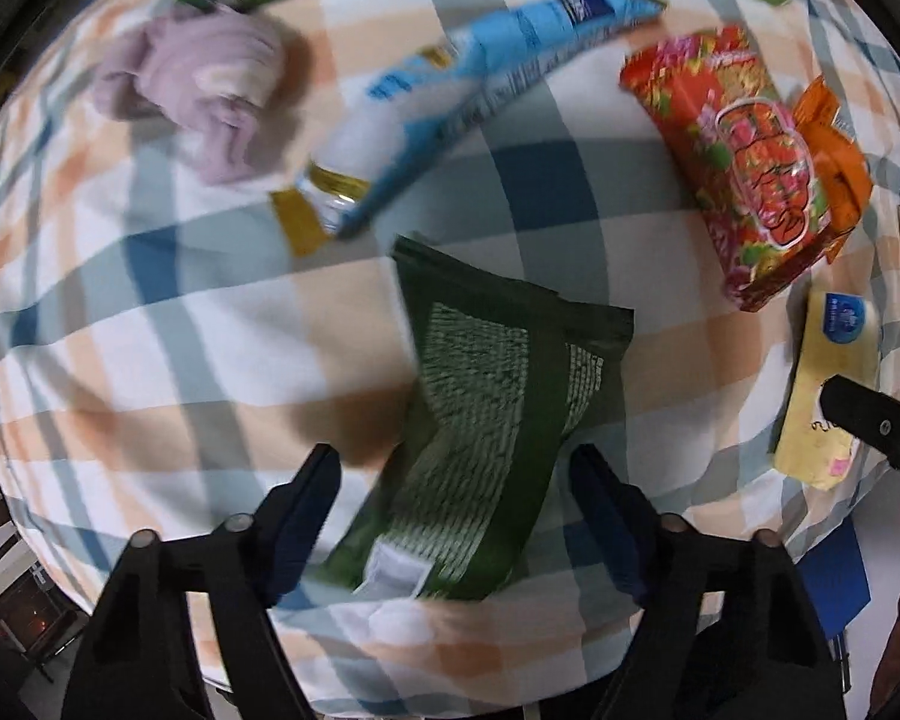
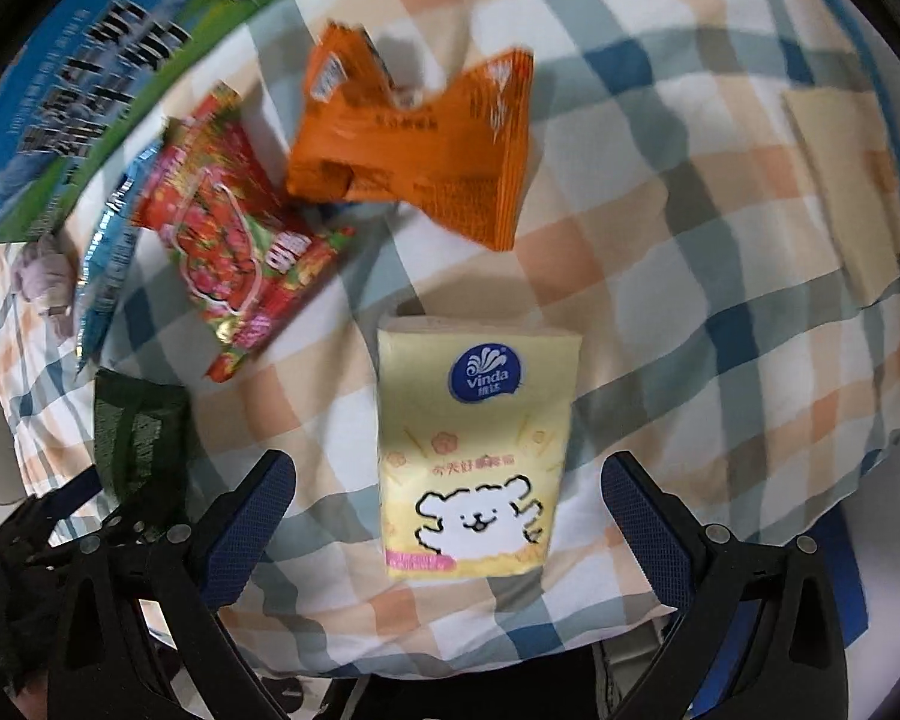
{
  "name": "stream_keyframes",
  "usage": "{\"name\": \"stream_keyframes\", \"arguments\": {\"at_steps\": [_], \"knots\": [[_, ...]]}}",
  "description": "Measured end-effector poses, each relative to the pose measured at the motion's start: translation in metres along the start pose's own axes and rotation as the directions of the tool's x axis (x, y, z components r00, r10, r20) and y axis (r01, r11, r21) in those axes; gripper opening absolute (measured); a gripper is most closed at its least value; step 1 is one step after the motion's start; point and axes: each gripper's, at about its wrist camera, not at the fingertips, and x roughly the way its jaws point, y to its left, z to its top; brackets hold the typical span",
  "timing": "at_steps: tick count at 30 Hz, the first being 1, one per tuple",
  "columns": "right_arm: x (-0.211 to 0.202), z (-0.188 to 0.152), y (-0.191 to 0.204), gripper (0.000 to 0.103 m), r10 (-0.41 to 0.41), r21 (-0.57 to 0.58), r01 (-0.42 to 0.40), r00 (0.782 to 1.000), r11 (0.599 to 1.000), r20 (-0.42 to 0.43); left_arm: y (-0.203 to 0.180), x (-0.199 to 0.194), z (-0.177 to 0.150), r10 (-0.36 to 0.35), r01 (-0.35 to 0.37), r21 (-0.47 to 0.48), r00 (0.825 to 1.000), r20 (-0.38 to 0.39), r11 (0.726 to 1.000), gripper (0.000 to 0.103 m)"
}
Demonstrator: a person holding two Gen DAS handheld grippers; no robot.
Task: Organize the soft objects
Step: 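Grasp the green snack bag with left tool while right tool grasps the yellow tissue pack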
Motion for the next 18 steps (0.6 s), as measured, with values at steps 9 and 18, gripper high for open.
{"name": "stream_keyframes", "arguments": {"at_steps": [9,18], "knots": [[0.067,0.009,-0.011,0.080,0.004,0.019,-0.003,0.997,1.000,-0.078,-0.002,0.016,-0.005,0.011,-0.010,-0.026,1.000,0.019,1.000,0.045],[0.106,0.005,-0.024,0.066,-0.027,-0.027,0.024,0.995,0.999,-0.092,0.017,-0.017,-0.020,-0.023,0.027,-0.109,0.999,0.034,0.994,0.040]]}}
